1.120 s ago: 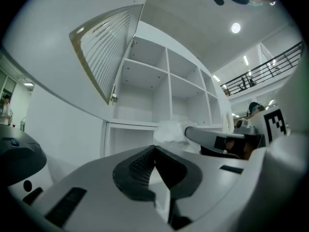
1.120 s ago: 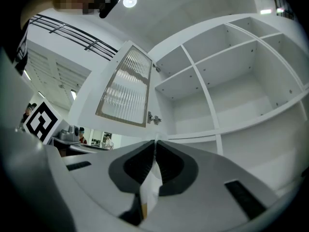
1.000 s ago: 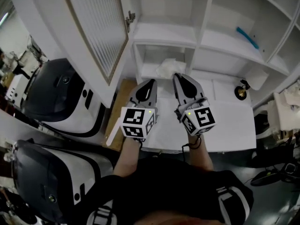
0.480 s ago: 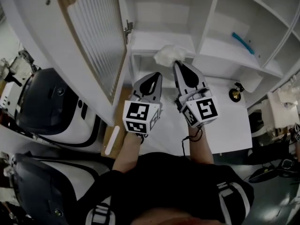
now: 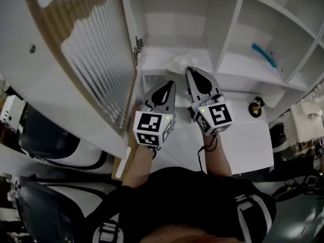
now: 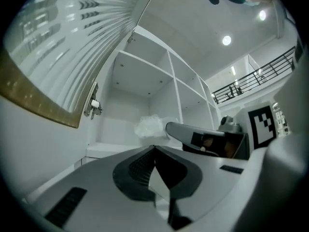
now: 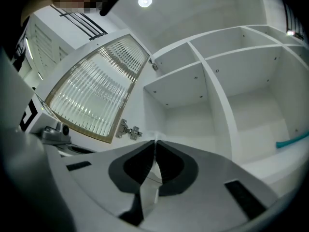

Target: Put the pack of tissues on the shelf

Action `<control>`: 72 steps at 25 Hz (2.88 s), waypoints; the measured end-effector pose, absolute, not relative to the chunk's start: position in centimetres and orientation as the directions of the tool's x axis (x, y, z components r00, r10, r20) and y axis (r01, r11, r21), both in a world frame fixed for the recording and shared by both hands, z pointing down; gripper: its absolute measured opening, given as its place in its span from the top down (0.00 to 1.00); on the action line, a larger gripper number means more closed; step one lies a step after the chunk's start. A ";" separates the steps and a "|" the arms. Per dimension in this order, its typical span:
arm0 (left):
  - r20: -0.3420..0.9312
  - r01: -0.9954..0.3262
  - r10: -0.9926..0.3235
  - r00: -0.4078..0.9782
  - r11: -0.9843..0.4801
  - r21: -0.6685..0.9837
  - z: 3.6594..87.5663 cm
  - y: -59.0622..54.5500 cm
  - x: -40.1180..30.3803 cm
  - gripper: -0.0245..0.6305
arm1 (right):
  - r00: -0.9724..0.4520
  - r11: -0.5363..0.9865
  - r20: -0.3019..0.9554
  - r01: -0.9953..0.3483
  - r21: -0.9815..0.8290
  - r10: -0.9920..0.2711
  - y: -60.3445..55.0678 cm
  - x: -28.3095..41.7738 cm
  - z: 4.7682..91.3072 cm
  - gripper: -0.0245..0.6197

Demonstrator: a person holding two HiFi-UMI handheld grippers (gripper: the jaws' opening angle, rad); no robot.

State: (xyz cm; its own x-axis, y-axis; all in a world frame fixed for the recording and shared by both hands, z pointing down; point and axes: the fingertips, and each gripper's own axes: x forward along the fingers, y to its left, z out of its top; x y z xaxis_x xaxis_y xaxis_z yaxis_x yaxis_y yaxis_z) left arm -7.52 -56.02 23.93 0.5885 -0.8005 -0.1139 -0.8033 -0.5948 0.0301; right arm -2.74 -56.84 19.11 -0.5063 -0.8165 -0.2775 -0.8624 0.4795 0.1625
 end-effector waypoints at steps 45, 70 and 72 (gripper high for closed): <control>-0.135 -0.829 -0.823 0.552 -0.559 0.016 23.9 -50.4 -7.9 0.95 | -0.463 0.422 -0.198 -0.880 0.217 -0.864 -52.0 -3.1 22.3 0.88; -0.068 -0.838 -0.840 0.538 -0.542 0.064 31.6 -30.2 4.6 0.95 | -0.478 0.460 -0.088 -0.872 0.167 -0.874 -30.9 8.8 30.8 0.91; -0.055 -0.841 -0.843 0.535 -0.538 0.067 32.3 -28.4 5.3 0.95 | -0.483 0.468 -0.077 -0.871 0.152 -0.872 -29.0 9.5 31.4 0.91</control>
